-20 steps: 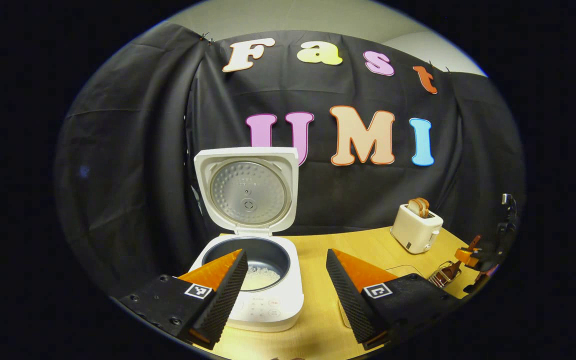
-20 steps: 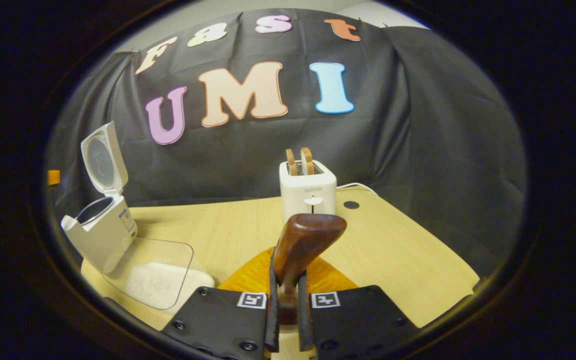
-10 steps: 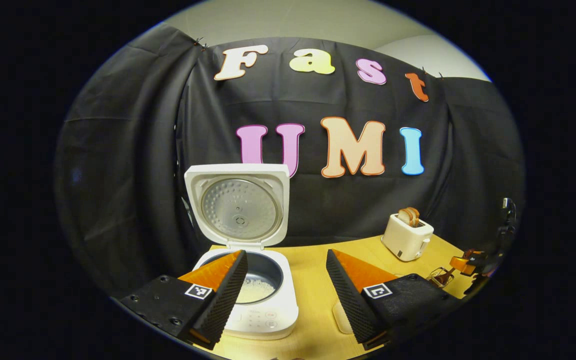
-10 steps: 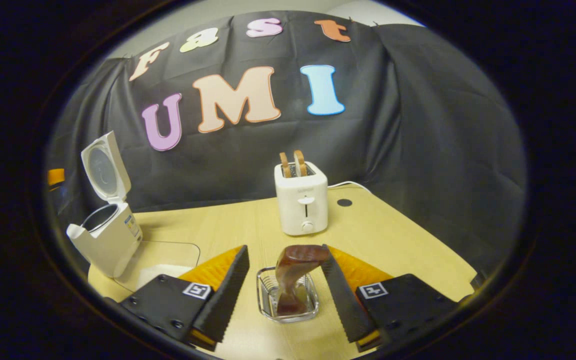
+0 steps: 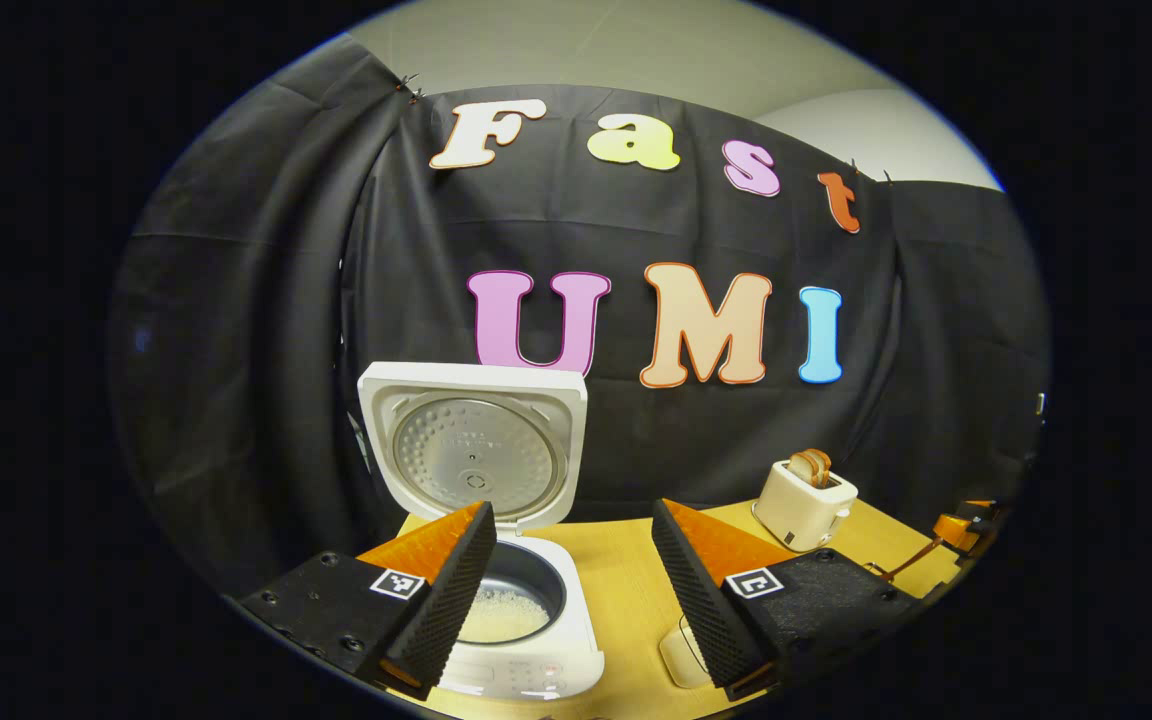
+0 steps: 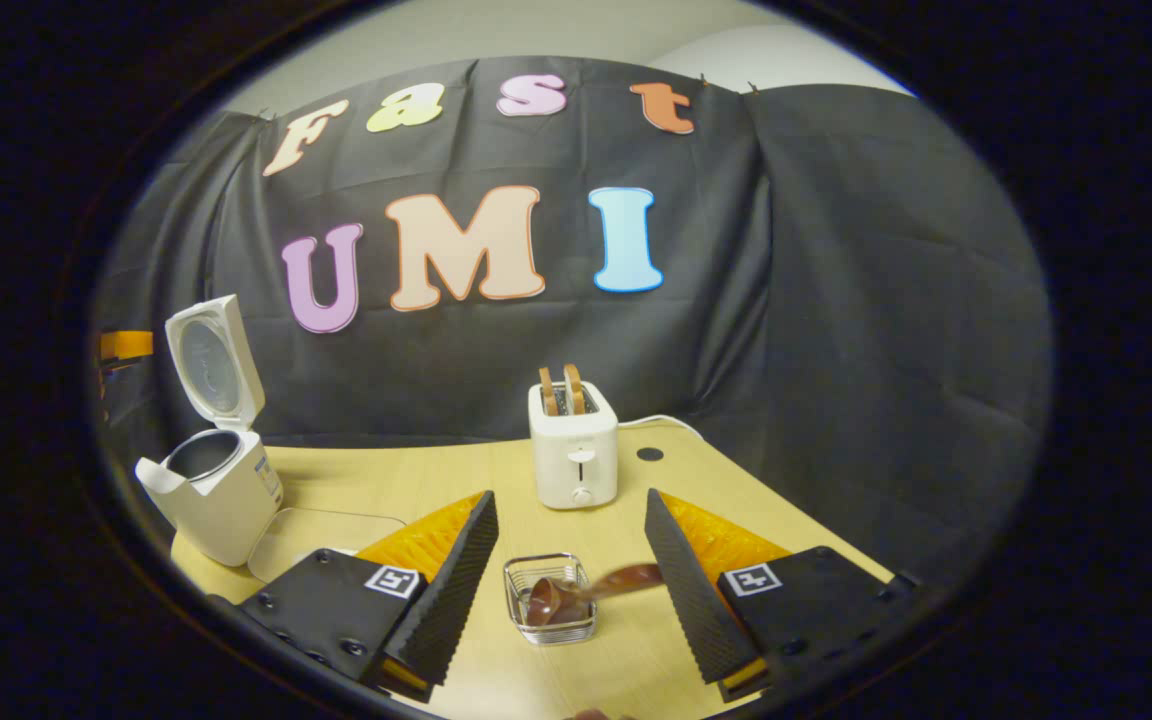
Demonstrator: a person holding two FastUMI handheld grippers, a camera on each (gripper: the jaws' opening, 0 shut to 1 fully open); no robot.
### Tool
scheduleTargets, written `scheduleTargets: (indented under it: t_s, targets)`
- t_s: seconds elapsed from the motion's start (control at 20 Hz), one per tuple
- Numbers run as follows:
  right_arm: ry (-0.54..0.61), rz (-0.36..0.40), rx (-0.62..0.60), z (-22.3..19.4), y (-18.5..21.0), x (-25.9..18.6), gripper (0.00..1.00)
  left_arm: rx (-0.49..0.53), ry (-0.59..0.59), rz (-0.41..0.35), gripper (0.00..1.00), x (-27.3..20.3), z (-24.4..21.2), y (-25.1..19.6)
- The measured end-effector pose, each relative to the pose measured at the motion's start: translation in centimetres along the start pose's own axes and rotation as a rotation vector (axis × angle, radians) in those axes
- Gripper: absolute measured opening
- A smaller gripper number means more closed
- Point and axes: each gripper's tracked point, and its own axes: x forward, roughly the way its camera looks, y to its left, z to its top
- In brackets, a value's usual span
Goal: Close the left gripper, press the button to open the rice cooker; take a wooden spoon from the chopstick holder with the right hand, scoop a spoonful of rice and pour it into the rice cooker, then put the wooden spoon back into the chopstick holder.
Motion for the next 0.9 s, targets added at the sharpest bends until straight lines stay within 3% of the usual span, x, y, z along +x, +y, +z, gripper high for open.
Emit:
scheduleTargets:
  t_s: [0.5, 0.8, 0.9]
  targets:
    - [-0.055, 0.035, 0.029, 2.9, 5.0, -5.3, 0.94, -0.038, -0.075, 0.054, 0.91, 7.6, 7.5, 6.3]
    - [-0.04, 0.001, 0.007, 1.9, 6.3, -6.9, 0.96, -0.054, -0.054, 0.082, 0.92, 13.2, 8.9, 9.9]
    - [-0.035, -0.012, 0.008, 1.7, 6.4, -7.2, 0.96, -0.016, -0.039, 0.102, 0.91, 15.0, 8.8, 11.1]
